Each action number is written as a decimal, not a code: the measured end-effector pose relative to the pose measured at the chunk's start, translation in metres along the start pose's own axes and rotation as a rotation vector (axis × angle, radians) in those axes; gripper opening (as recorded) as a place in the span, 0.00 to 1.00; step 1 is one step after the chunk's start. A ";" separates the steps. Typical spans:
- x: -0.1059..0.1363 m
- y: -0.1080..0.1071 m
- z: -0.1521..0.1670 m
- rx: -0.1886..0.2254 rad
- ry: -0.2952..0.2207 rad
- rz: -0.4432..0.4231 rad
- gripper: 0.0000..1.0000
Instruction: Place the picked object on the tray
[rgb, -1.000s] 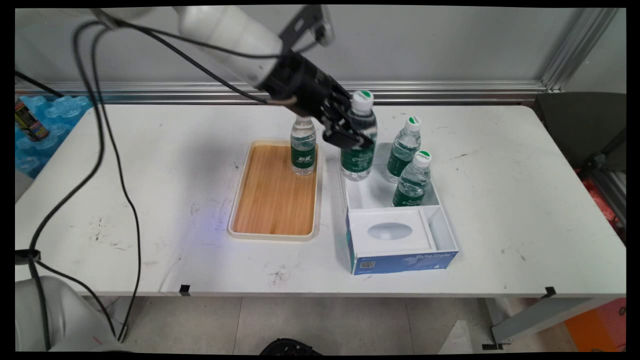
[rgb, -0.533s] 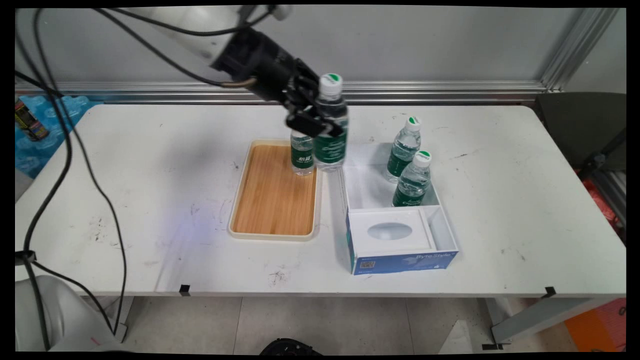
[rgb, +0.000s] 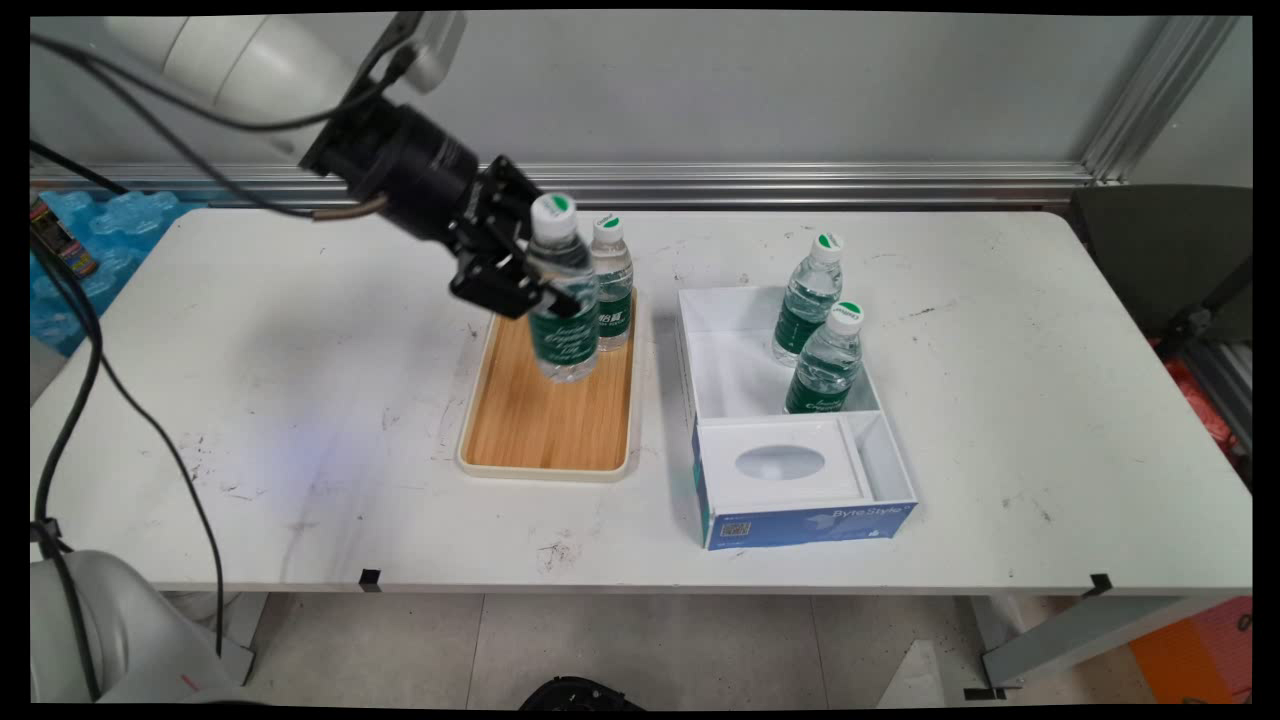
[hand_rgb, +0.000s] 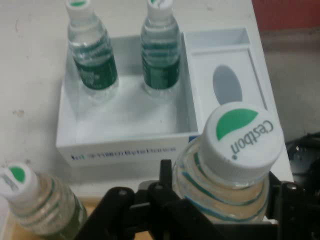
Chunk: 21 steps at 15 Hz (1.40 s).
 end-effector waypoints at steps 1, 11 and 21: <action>-0.008 0.002 0.001 -0.004 -0.003 0.006 0.00; -0.061 0.004 0.047 -0.014 -0.011 0.049 0.00; -0.076 -0.006 0.099 -0.008 0.014 0.015 0.00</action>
